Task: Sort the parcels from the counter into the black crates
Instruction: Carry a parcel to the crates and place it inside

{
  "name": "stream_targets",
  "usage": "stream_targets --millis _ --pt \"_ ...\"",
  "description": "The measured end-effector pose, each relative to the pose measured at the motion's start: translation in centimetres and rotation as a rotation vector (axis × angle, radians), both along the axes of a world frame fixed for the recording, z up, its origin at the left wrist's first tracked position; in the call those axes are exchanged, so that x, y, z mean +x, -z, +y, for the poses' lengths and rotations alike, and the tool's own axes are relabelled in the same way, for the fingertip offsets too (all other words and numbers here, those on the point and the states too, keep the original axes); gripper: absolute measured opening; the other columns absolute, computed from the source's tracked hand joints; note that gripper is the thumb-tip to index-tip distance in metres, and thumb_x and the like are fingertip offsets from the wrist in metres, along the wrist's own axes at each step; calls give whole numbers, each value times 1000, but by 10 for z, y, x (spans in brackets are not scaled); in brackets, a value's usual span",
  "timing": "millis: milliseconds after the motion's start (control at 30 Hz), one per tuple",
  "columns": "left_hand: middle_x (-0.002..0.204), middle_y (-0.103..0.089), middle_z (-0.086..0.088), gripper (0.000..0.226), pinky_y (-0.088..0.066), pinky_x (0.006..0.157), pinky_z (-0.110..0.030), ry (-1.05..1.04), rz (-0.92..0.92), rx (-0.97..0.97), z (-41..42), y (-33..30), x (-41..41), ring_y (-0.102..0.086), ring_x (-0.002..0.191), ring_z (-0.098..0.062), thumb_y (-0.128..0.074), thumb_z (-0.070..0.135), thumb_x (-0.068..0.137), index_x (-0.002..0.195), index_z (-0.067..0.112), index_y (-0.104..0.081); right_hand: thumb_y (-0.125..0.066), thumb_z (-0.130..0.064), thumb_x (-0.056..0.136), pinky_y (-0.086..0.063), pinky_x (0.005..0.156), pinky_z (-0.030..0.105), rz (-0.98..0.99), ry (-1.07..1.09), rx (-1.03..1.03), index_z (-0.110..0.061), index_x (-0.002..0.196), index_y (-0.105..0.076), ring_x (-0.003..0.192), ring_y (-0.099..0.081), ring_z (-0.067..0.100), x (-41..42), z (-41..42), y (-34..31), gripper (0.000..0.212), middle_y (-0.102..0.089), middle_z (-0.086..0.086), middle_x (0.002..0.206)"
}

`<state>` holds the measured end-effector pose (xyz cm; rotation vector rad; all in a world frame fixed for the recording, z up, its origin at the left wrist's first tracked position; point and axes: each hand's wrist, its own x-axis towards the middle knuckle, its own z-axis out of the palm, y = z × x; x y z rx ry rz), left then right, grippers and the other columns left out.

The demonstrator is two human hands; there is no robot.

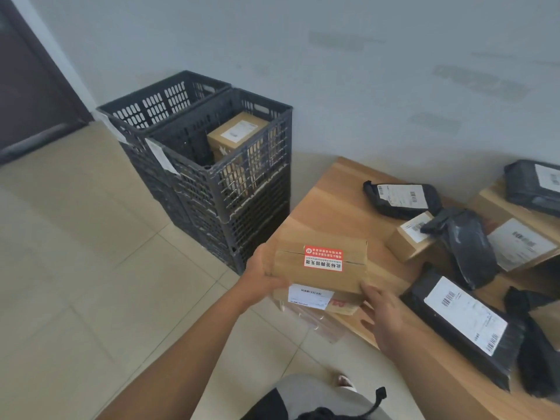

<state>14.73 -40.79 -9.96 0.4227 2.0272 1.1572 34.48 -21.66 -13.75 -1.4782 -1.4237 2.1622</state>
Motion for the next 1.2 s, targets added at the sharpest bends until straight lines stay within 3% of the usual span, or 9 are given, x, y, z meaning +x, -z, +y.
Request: stream_targets --millis 100,167,333,633,733,900,1000,1067,1200 --pt "142 -36 10 107 -42 108 -35 262 450 -151 24 -26 -5 -36 133 -13 -90 26 71 155 26 -23 -58 -48 101 -34 116 55 5 -14 5 -19 137 -51 128 -51 26 1 1 -1 46 -57 2 137" --pt "166 -14 4 124 -21 124 -52 527 576 -322 46 -29 -8 -11 154 -24 -89 44 68 161 30 -8 -58 -48 101 -35 116 56 -6 -39 -5 -21 137 -51 127 -51 26 2 5 -3 46 -58 2 135" --pt "171 4 1 134 -5 126 -53 882 719 -549 96 -32 -11 4 157 -29 -89 49 68 162 32 6 -59 -47 100 -37 114 58 -10 -113 -22 -26 131 -55 124 -52 25 4 20 -11 37 -61 -3 128" --pt "169 8 -1 143 -4 125 -57 947 724 -653 127 -34 -11 10 157 -31 -92 43 64 159 39 15 -60 -50 99 -37 113 56 -4 -223 -24 -28 130 -56 122 -55 23 2 49 -15 38 -63 -5 128" --pt "167 -5 -2 142 -12 124 -57 928 731 -624 133 -37 -12 -1 155 -32 -93 41 62 158 44 12 -61 -51 98 -37 111 54 -8 -239 -55 -29 132 -53 126 -53 25 0 60 -16 41 -60 -3 134" --pt "158 -25 -1 137 -27 117 -63 635 572 -544 136 -46 -30 -26 146 -33 -91 53 57 152 56 7 -62 -48 99 -41 110 50 34 6 31 -26 143 -53 127 -53 25 -5 87 -23 50 -55 -1 142" --pt "143 -43 8 125 -49 106 -54 246 251 -143 125 -59 -42 -47 132 -22 -96 39 61 151 53 -11 -63 -49 97 -42 111 47 71 72 56 -29 143 -52 127 -53 25 -14 90 -33 52 -53 -2 144" --pt "130 -54 13 111 -57 94 -43 -33 49 103 118 -67 -39 -57 118 -13 -92 21 74 151 49 -17 -66 -57 92 -44 108 49 97 36 13 -29 152 -43 129 -51 27 -23 86 -42 70 -49 -2 150" --pt "144 -57 -10 103 -59 91 -59 -406 -359 391 111 -62 -18 -61 124 -37 -92 49 64 149 51 -33 -71 -63 69 -45 107 57 228 -102 -158 -43 160 -20 142 -43 33 -37 80 -66 106 -36 -3 157"
